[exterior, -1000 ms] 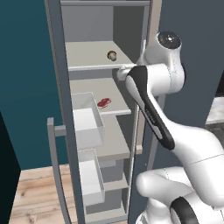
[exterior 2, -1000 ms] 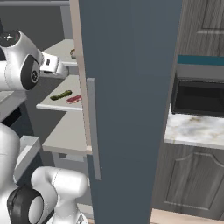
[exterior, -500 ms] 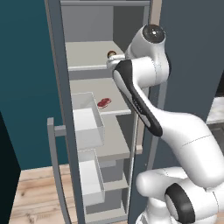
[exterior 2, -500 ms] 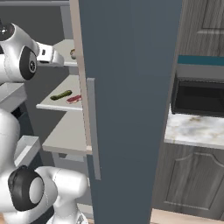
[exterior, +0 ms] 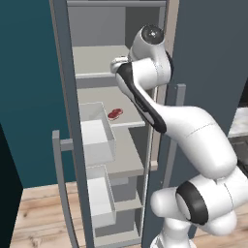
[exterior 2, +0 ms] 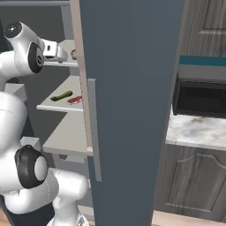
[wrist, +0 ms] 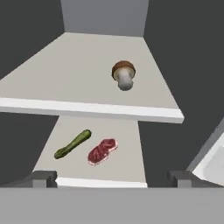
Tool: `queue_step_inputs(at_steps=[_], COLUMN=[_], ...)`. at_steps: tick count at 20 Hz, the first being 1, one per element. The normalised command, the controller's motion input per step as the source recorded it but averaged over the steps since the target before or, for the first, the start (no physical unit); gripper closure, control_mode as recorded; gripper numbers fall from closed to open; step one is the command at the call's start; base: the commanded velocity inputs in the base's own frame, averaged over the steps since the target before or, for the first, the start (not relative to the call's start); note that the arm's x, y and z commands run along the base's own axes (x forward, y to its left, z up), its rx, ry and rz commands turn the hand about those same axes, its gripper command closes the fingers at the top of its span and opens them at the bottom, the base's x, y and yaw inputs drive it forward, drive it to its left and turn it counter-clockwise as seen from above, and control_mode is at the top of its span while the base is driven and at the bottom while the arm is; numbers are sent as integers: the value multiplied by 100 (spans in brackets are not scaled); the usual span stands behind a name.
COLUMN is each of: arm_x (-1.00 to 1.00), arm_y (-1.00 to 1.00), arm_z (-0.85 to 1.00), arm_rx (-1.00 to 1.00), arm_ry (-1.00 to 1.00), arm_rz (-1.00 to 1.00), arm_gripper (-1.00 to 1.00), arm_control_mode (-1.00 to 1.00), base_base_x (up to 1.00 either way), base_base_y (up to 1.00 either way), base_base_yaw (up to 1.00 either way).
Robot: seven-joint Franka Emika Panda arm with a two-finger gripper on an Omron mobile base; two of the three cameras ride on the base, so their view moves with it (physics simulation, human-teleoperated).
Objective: Take the steak, mushroom, and squash from the freezer and place them in the bowl on the counter.
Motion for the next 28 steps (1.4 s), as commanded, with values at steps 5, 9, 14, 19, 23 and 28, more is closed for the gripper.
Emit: queue_step_inputs(at_steps=[5, 9, 14, 19, 23, 28], arm_x=[55, 40, 38, 48, 38, 14], arm_y=[8, 0, 0, 0, 0, -2], arm_z=[0, 0, 0, 0, 0, 0], arm_rx=[-3, 0, 0, 0, 0, 0], arm_ry=[1, 2, 2, 3, 0, 0], arm_rz=[0, 0, 0, 0, 0, -3], arm_gripper=[-100, -100, -100, -100, -100, -100], arm_control_mode=[-100, -100, -100, -100, -100, -100], base_base_x=[0, 0, 0, 0, 0, 0], base_base_y=[0, 0, 0, 0, 0, 0], base_base_yaw=[0, 0, 0, 0, 0, 0])
